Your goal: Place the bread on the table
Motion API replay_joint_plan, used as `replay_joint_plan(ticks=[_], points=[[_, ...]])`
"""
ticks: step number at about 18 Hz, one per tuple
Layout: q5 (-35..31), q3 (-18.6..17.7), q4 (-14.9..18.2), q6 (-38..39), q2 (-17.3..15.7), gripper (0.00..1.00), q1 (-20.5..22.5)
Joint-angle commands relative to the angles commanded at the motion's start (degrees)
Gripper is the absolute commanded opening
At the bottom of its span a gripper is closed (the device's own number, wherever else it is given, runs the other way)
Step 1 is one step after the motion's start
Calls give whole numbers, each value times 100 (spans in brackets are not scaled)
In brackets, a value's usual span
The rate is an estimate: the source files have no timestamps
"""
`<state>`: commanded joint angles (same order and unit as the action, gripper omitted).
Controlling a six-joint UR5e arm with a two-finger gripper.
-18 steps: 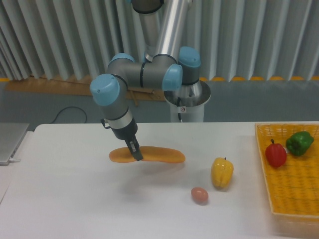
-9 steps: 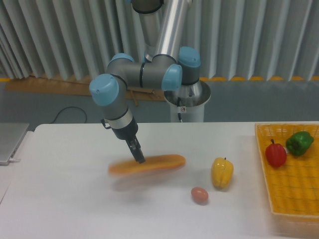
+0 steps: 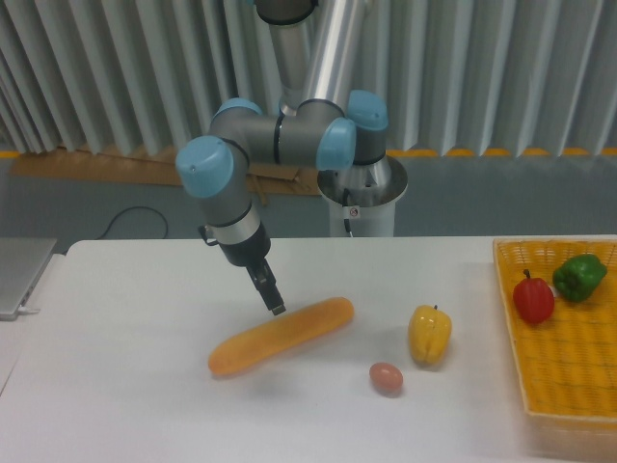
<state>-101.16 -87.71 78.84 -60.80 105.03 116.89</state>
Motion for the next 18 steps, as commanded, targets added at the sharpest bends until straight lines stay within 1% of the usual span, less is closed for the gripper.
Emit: replay_joint_plan(ticks=[1, 4, 6, 8, 10, 11, 13, 14, 15, 16, 18], points=[[-9, 9, 0, -185, -9, 100, 9], [17, 0, 9, -913, -237, 100, 272], [149, 9, 18, -1292, -369, 100, 465], [377, 35, 35, -1617, -413, 100, 580], [666, 52, 193, -1899, -580, 100, 642], [720, 79, 315, -1944, -615, 100, 624], [834, 114, 492, -1927, -869, 100, 641], [965, 140, 640, -1918, -905, 100, 624], [993, 149, 764, -1944, -975, 100, 633], [1019, 149, 852, -1944, -1150, 100, 685], [1019, 149, 1124, -1944, -1283, 100, 747]])
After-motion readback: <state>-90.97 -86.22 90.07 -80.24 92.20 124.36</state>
